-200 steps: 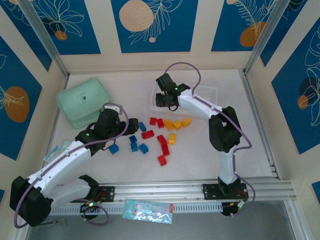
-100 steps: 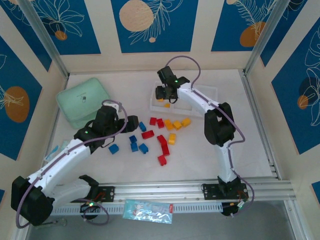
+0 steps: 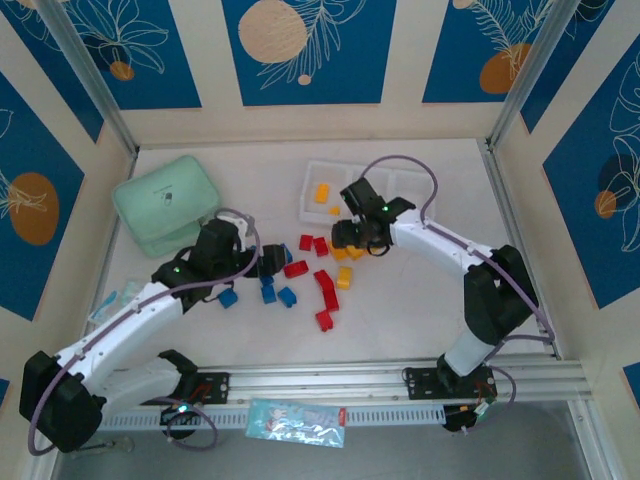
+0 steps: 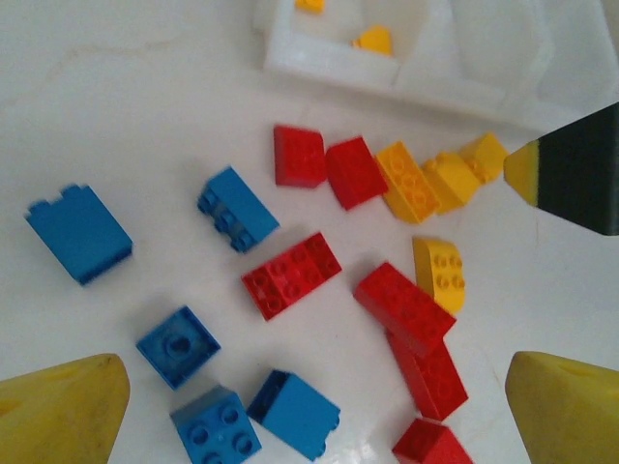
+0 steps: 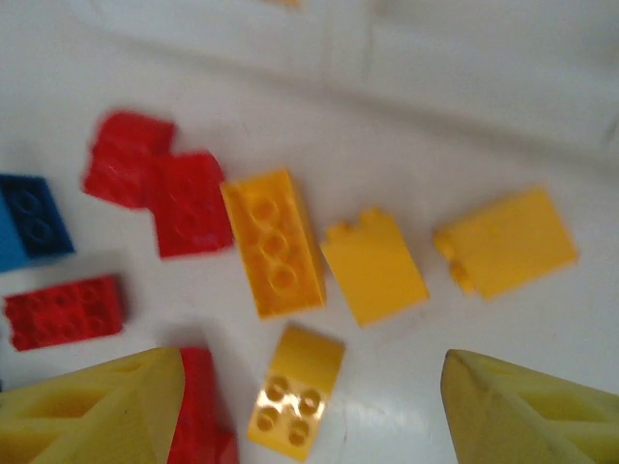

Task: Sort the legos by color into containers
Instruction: Pick up the lego from the center of the table.

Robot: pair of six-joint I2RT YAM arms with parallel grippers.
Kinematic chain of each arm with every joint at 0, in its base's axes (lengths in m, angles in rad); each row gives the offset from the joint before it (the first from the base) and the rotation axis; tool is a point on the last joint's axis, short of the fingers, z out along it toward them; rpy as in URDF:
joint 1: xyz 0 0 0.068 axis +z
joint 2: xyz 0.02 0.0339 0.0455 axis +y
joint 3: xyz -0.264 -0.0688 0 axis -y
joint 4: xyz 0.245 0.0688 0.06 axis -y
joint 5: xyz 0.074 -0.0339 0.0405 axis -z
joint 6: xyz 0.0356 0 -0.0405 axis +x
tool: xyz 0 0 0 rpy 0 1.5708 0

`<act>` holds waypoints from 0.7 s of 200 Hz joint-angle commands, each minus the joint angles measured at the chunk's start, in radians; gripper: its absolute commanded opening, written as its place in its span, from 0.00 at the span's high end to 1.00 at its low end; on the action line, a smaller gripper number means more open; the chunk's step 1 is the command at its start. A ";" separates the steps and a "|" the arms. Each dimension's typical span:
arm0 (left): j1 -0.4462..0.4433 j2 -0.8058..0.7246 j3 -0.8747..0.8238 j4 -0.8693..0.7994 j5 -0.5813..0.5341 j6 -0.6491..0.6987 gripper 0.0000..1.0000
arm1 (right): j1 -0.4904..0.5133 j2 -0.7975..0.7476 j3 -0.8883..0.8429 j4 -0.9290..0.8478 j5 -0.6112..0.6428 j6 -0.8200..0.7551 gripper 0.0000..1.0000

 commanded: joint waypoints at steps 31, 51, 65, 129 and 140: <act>-0.084 -0.023 -0.078 0.069 -0.022 -0.087 0.01 | 0.066 -0.028 -0.142 0.068 -0.045 0.173 0.28; -0.096 -0.017 -0.080 0.076 -0.032 -0.100 0.01 | 0.079 -0.011 -0.158 0.086 -0.035 0.204 0.29; -0.100 -0.010 -0.079 0.079 -0.034 -0.102 0.01 | 0.084 0.005 -0.165 0.105 -0.030 0.219 0.32; -0.106 0.013 -0.056 0.067 -0.042 -0.092 0.01 | 0.093 0.080 -0.161 0.120 0.005 0.229 0.46; -0.106 0.015 -0.053 0.064 -0.046 -0.089 0.01 | 0.091 0.088 -0.166 0.128 -0.002 0.224 0.47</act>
